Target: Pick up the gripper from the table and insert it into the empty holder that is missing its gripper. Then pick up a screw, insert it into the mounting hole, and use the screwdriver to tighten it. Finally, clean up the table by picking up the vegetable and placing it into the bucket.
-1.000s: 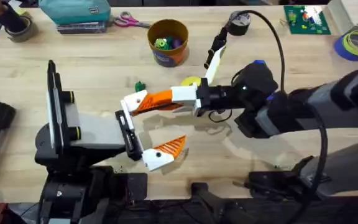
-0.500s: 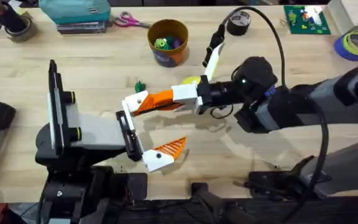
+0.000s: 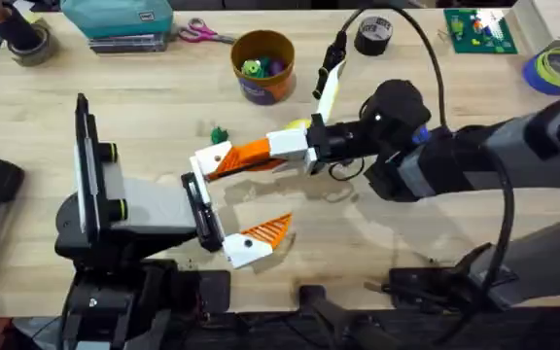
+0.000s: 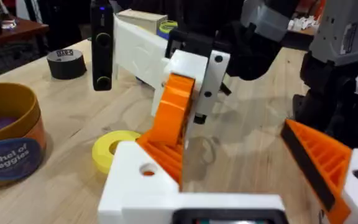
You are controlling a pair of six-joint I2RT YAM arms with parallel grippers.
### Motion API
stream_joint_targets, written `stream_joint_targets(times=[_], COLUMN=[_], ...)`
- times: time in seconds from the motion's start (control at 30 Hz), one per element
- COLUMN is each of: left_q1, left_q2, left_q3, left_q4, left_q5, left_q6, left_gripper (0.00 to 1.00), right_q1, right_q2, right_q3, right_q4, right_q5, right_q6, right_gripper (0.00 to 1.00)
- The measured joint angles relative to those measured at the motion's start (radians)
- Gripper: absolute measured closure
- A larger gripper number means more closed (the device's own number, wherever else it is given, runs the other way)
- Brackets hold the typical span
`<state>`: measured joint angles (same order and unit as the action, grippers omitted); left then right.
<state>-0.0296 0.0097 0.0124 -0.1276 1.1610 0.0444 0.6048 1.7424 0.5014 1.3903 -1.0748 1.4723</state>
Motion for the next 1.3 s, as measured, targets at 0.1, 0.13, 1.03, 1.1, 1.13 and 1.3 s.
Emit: stream_joint_targets(times=[0.1,0.13,1.03,1.1,1.13,1.3], left_q1=[0.0,0.0,0.0,0.0,0.0,0.0], left_q2=[0.0,0.0,0.0,0.0,0.0,0.0], left_q3=[0.0,0.0,0.0,0.0,0.0,0.0], left_q4=[0.0,0.0,-0.003,-0.003,-0.003,-0.003], left_q5=[0.003,0.003,0.016,0.018,0.018,0.018], left_q6=[0.0,0.0,-0.003,-0.004,-0.004,-0.004], left_gripper=[0.015,0.015,0.015,0.015,0.015,0.016], right_q1=[-0.005,-0.005,-0.005,-0.005,-0.005,-0.006], right_q2=[0.005,0.006,0.006,0.006,0.006,0.006], right_q3=[0.002,0.003,0.011,0.011,0.011,0.011], right_q4=[0.001,0.001,0.008,0.008,0.008,0.008], right_q5=[-0.007,-0.007,0.005,0.005,0.005,0.004], right_q6=[-0.004,-0.005,-0.011,-0.011,-0.011,-0.011], right_gripper=[0.993,0.993,0.007,0.007,0.007,0.006])
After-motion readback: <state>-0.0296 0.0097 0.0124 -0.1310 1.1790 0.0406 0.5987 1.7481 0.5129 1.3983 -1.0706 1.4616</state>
